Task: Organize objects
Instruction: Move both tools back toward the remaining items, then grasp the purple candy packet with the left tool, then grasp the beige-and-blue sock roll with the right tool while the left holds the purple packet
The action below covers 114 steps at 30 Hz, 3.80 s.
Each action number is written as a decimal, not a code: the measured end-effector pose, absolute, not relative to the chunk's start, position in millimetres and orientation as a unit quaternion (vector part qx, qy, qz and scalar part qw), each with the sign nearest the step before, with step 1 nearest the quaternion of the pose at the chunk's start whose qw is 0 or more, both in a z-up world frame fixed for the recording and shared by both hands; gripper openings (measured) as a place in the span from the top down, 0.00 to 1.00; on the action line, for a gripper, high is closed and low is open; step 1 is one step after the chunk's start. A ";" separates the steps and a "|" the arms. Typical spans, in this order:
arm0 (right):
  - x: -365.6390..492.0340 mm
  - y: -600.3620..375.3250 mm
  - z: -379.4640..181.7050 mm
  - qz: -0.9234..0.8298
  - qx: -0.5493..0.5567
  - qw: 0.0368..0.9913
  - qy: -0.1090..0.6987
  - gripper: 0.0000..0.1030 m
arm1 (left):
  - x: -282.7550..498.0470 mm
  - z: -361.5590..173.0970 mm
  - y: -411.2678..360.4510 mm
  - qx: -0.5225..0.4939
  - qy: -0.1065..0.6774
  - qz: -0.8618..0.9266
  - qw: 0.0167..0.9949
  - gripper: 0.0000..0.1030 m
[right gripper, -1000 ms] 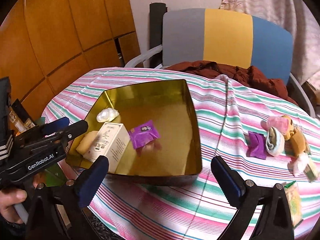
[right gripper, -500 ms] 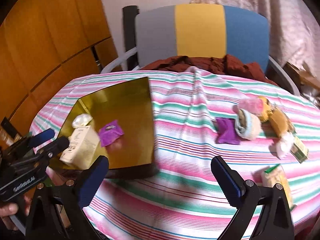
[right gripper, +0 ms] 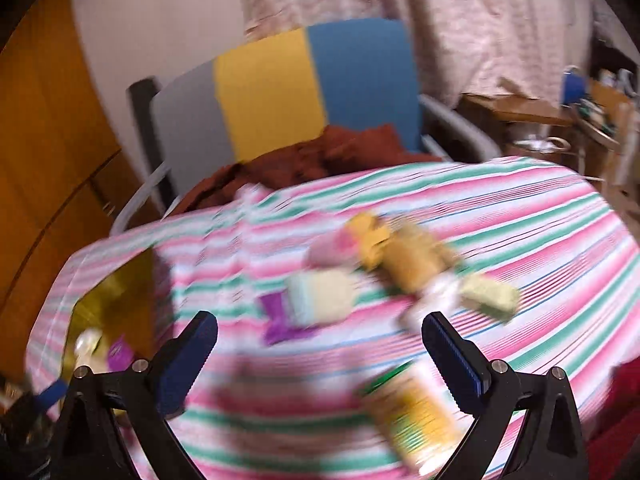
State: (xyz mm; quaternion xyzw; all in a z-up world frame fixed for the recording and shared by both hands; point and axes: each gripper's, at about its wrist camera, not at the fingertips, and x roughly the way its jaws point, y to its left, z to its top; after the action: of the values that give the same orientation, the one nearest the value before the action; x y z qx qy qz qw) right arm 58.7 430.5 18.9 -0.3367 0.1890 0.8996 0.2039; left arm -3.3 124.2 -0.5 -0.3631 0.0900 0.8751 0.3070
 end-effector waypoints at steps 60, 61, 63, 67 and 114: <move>59.3 506.6 -29.9 0.858 -0.352 0.142 0.346 0.00 | -18.7 -97.2 317.1 -0.451 0.146 0.778 0.412 0.50; 58.8 506.4 -30.2 0.858 -0.353 0.143 0.345 0.00 | -19.1 -96.6 318.4 -0.453 0.147 0.778 0.409 0.50; 58.7 506.1 -30.3 0.858 -0.355 0.144 0.343 0.00 | -22.1 -94.9 321.3 -0.456 0.147 0.778 0.406 0.45; 59.5 506.8 -29.8 0.858 -0.353 0.146 0.343 0.00 | -28.7 -96.9 324.0 -0.462 0.155 0.778 0.397 0.43; -69.7 477.1 -94.6 0.823 -0.511 0.063 0.241 0.38 | -22.2 -109.8 309.2 -0.401 0.151 0.804 0.412 0.58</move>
State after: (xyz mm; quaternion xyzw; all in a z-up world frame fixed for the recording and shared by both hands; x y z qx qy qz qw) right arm -69.7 477.1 -94.6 -0.5108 0.2407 0.8229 0.0629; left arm -22.2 309.2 -109.8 -0.4015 0.1511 0.8036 0.4125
